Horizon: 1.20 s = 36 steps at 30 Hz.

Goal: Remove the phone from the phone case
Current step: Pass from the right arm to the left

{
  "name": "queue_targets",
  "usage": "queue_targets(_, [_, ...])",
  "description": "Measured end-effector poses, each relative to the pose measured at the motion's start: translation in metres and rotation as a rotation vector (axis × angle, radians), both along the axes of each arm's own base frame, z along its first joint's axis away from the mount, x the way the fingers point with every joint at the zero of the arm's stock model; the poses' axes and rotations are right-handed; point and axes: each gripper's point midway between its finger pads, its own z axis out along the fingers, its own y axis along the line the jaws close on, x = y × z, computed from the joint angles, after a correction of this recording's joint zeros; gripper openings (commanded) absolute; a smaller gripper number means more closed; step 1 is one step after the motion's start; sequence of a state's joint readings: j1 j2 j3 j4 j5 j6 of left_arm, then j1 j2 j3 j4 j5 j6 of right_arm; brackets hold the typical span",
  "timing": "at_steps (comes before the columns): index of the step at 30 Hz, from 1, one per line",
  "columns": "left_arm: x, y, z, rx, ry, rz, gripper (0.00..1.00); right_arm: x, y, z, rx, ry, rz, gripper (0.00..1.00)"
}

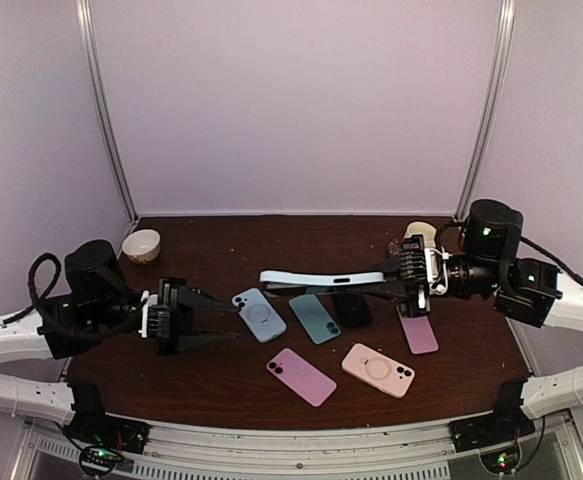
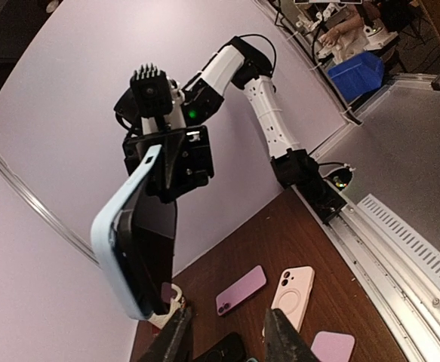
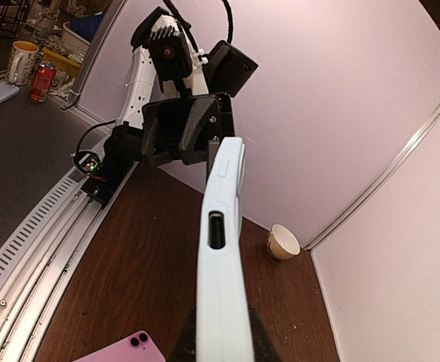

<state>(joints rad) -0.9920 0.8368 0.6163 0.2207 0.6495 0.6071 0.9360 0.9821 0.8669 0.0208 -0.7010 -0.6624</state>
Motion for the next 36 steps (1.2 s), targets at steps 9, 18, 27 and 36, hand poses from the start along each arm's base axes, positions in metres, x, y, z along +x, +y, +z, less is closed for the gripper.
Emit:
queue_targets(9, [-0.006,-0.01,-0.003,0.001,0.092,-0.081,0.34,-0.001,0.008,0.001,0.018,0.006,0.019,0.0])
queue_targets(18, [-0.007,-0.011,0.002,-0.019,0.096,-0.091,0.33,-0.007,0.014,-0.002,0.01,0.032,0.064,0.0])
queue_targets(27, [-0.006,-0.012,0.0,-0.014,0.104,-0.092,0.33,-0.012,0.018,-0.003,0.006,0.04,0.087,0.0])
queue_targets(36, [-0.005,-0.012,0.0,-0.013,0.104,-0.083,0.33,-0.014,0.021,-0.006,0.001,0.047,0.098,0.0])
